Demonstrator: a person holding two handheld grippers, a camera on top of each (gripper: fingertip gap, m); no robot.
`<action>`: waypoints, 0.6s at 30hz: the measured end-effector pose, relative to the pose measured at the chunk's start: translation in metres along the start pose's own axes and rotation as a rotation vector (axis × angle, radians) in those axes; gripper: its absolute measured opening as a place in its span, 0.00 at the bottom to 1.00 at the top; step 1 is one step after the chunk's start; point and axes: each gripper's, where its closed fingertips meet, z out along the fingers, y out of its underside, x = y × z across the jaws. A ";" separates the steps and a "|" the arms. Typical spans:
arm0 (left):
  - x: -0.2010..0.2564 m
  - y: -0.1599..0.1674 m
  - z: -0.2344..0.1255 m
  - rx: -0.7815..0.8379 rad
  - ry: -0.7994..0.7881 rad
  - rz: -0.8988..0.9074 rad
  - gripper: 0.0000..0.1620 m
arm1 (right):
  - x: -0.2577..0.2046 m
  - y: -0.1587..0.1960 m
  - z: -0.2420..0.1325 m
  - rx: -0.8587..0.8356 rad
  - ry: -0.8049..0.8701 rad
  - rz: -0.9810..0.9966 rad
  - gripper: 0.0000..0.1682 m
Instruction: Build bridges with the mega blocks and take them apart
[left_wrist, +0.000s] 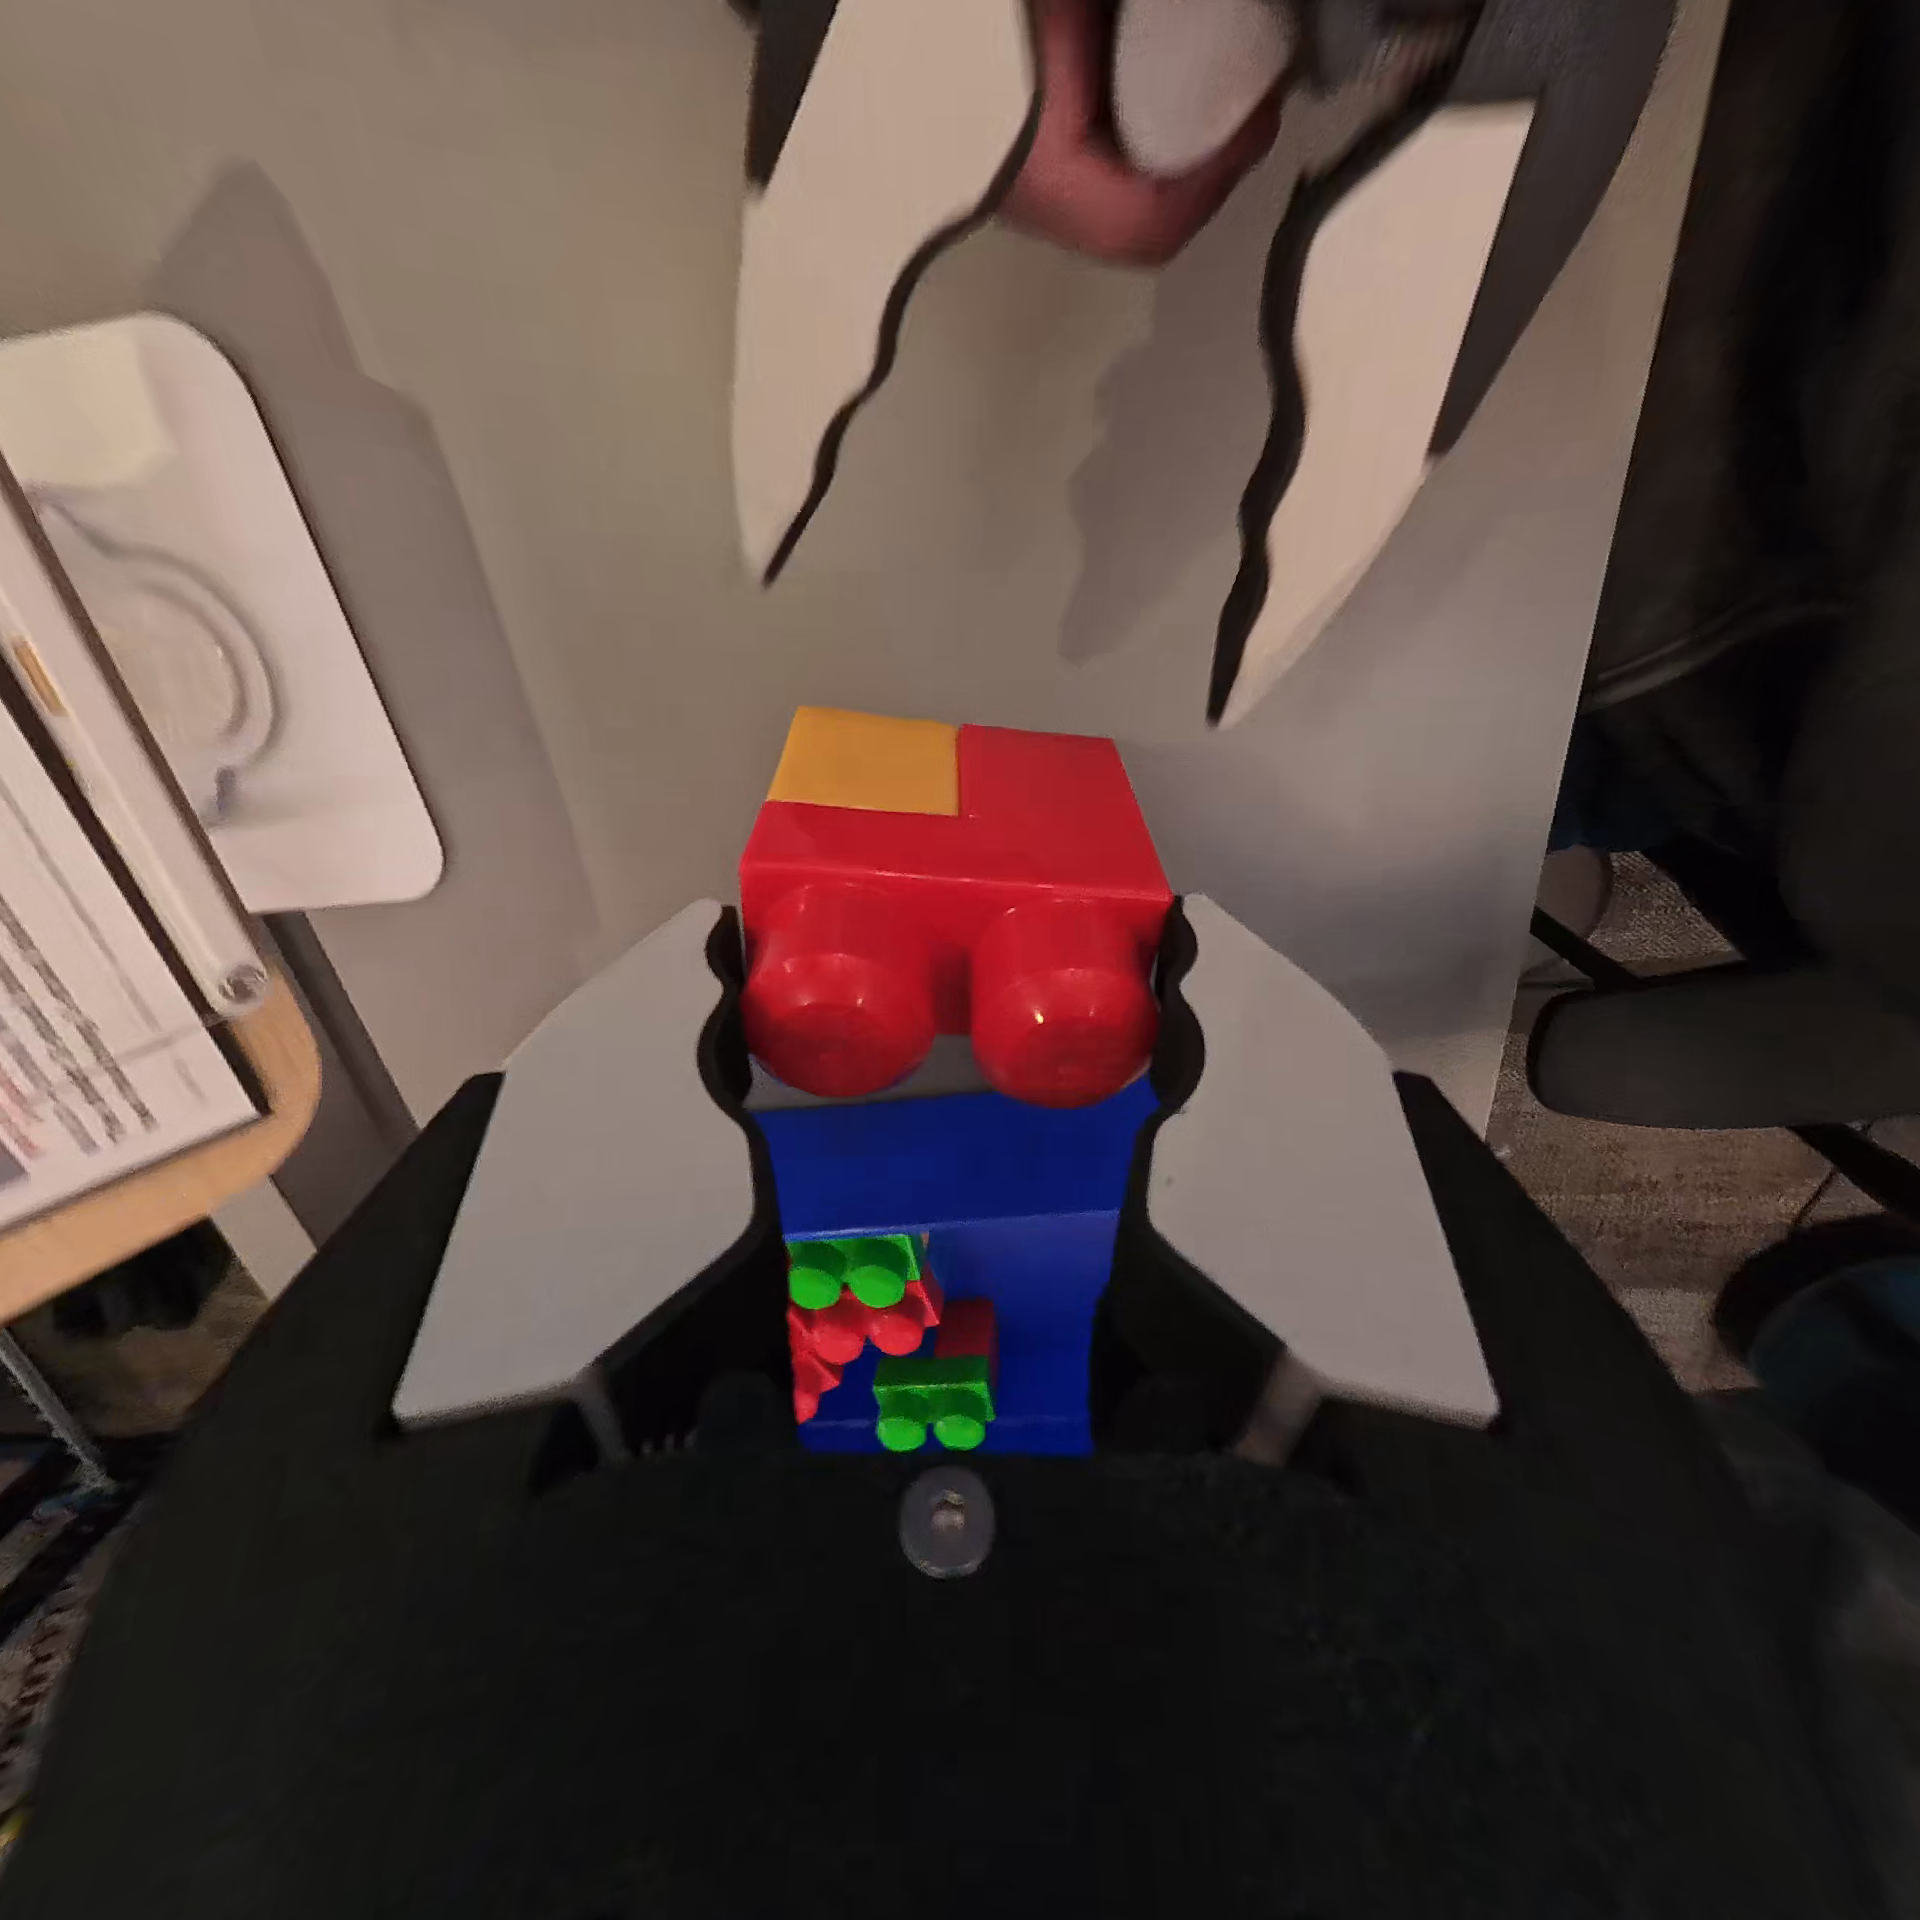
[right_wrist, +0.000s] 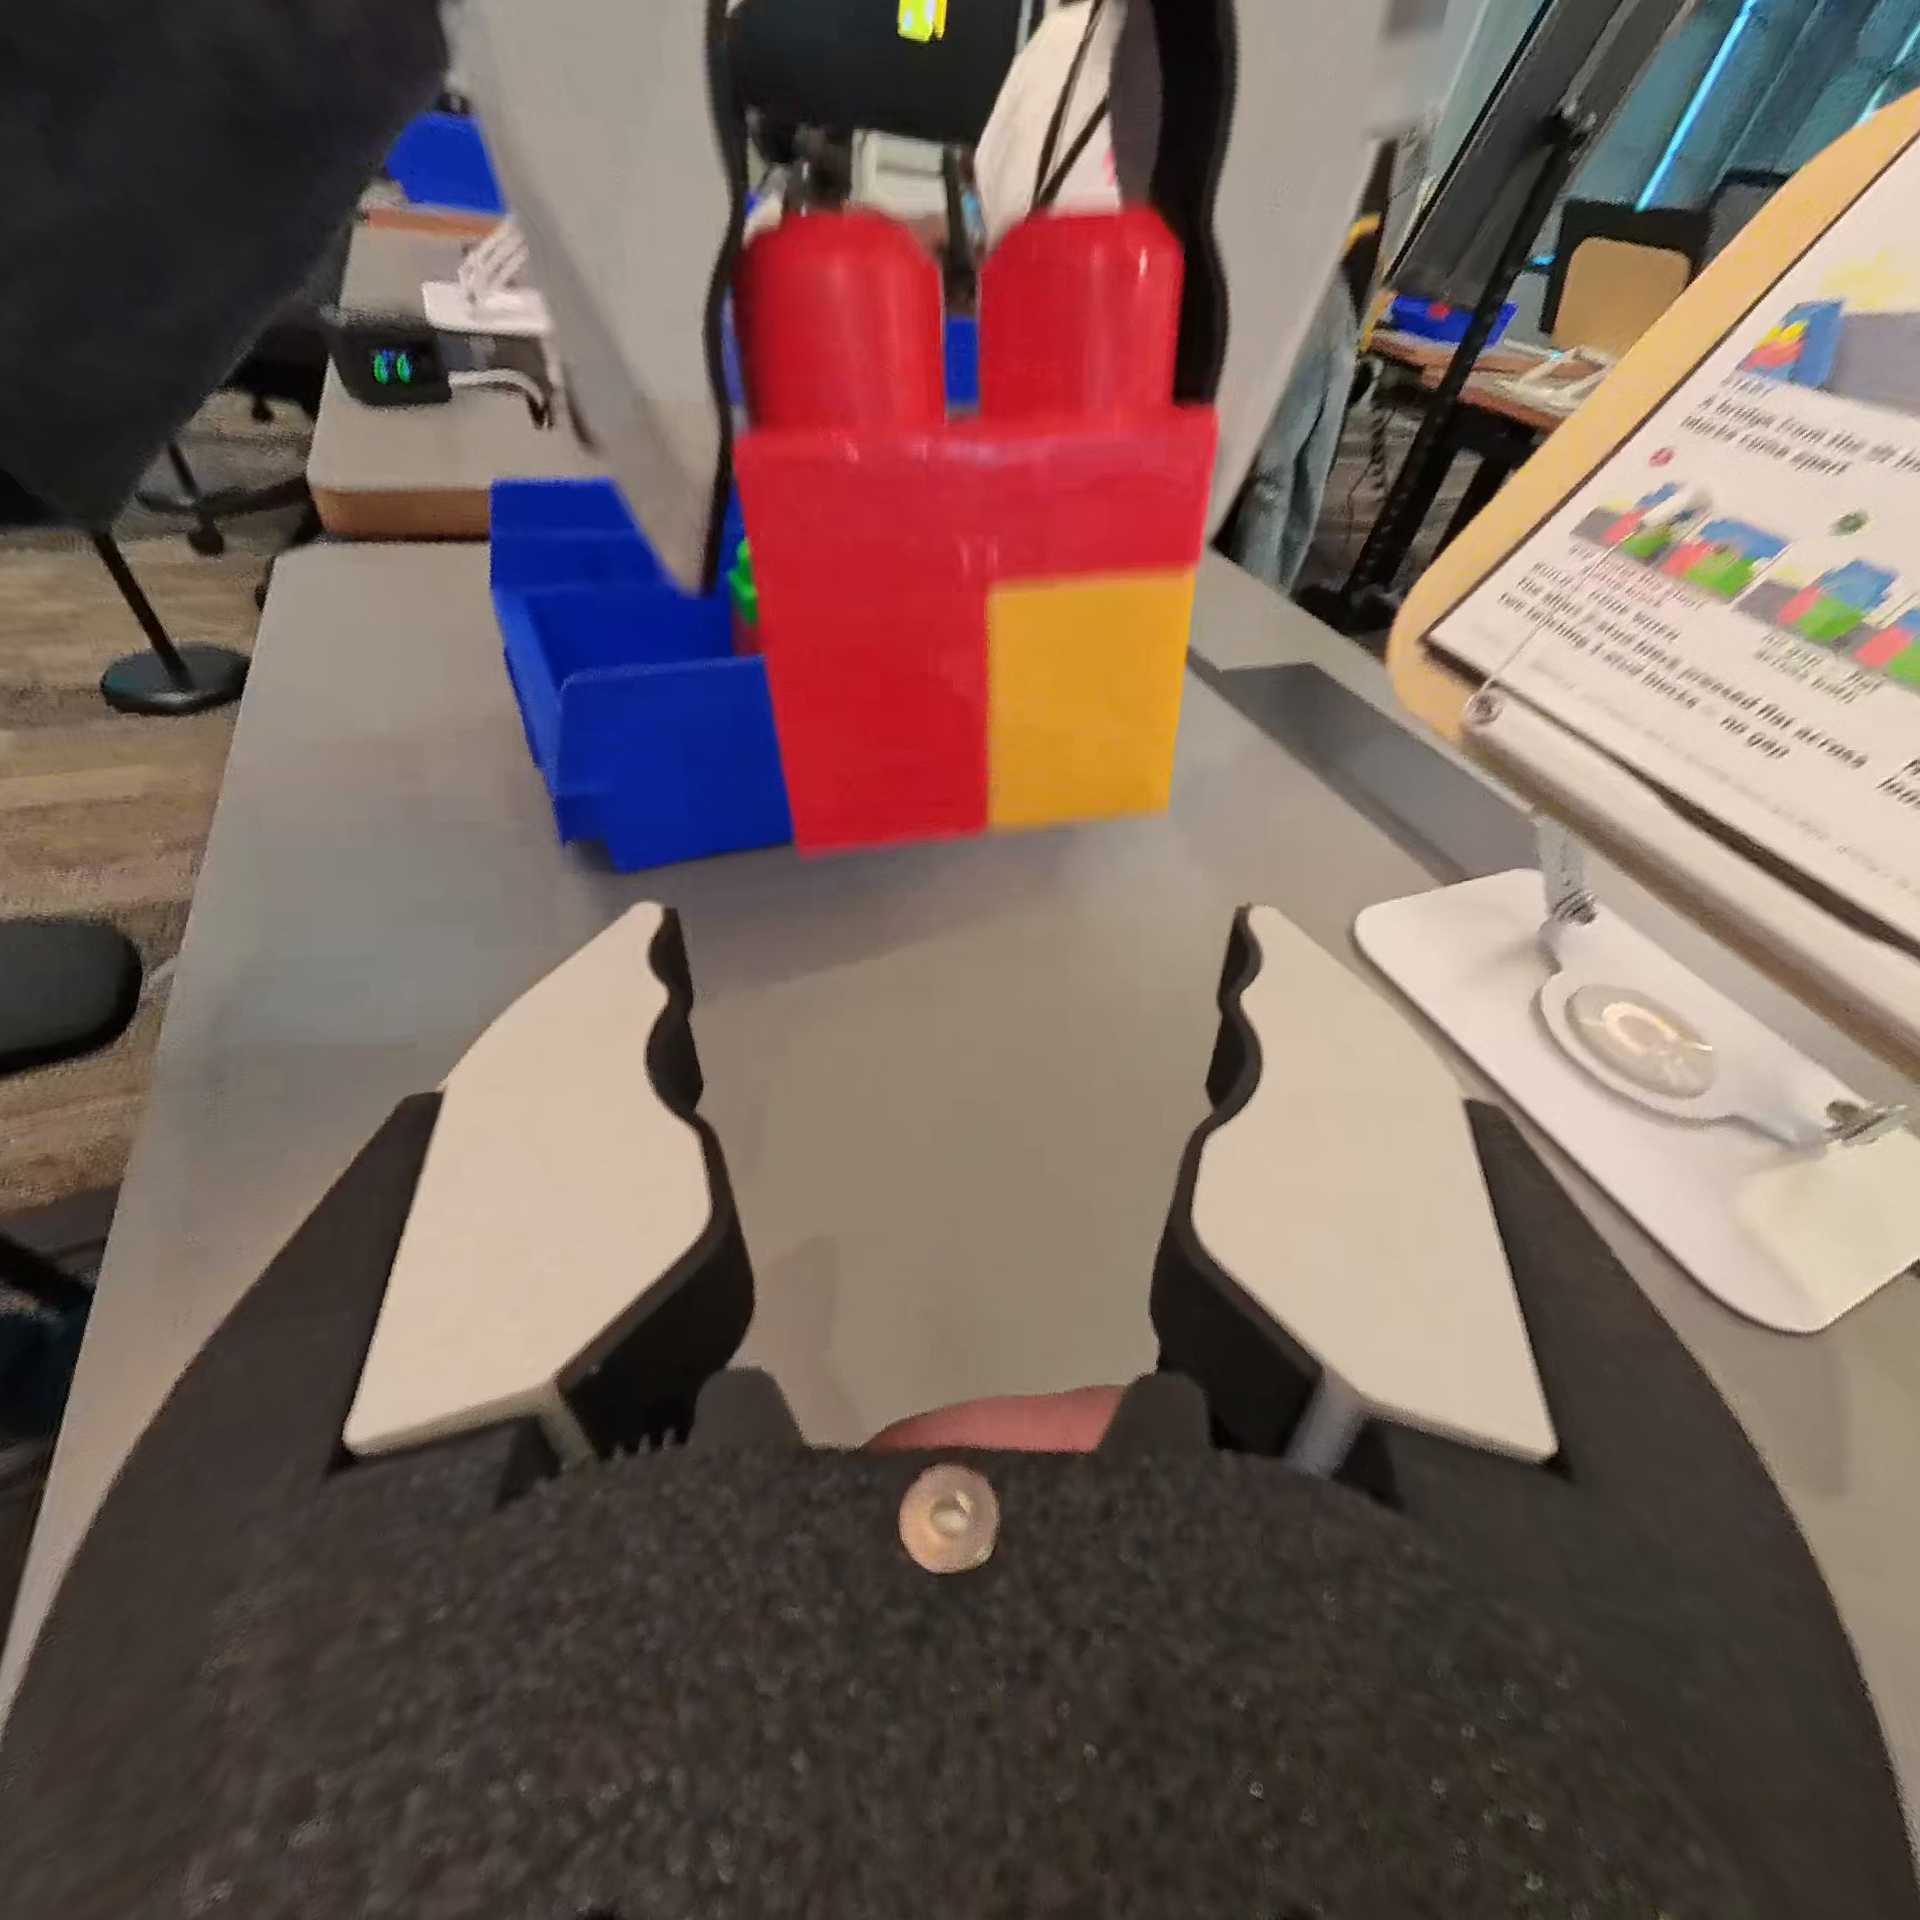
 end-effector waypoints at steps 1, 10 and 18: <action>-0.002 -0.009 0.000 -0.009 0.002 0.010 0.47 | 0.003 -0.007 0.000 0.023 -0.004 0.009 0.58; 0.001 -0.048 0.017 -0.034 0.056 0.043 0.46 | 0.010 -0.006 -0.002 -0.001 -0.065 0.037 0.50; 0.005 -0.047 0.024 -0.083 0.074 0.054 0.45 | 0.007 0.003 -0.005 -0.002 -0.093 0.020 0.50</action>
